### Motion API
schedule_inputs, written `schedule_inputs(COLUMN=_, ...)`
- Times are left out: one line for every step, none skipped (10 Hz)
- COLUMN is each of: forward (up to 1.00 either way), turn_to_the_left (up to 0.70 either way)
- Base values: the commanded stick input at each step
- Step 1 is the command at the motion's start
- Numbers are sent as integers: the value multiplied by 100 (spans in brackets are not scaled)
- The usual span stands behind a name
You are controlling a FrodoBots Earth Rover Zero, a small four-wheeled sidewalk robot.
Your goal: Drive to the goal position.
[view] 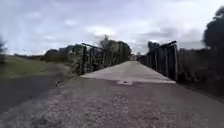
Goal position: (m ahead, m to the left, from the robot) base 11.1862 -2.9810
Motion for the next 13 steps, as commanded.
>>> schedule_inputs(forward=70, turn_to_the_left=0)
schedule_inputs(forward=70, turn_to_the_left=0)
schedule_inputs(forward=70, turn_to_the_left=0)
schedule_inputs(forward=70, turn_to_the_left=0)
schedule_inputs(forward=70, turn_to_the_left=-26)
schedule_inputs(forward=70, turn_to_the_left=-31)
schedule_inputs(forward=70, turn_to_the_left=-31)
schedule_inputs(forward=70, turn_to_the_left=-20)
schedule_inputs(forward=70, turn_to_the_left=0)
schedule_inputs(forward=70, turn_to_the_left=0)
schedule_inputs(forward=70, turn_to_the_left=0)
schedule_inputs(forward=70, turn_to_the_left=0)
schedule_inputs(forward=70, turn_to_the_left=0)
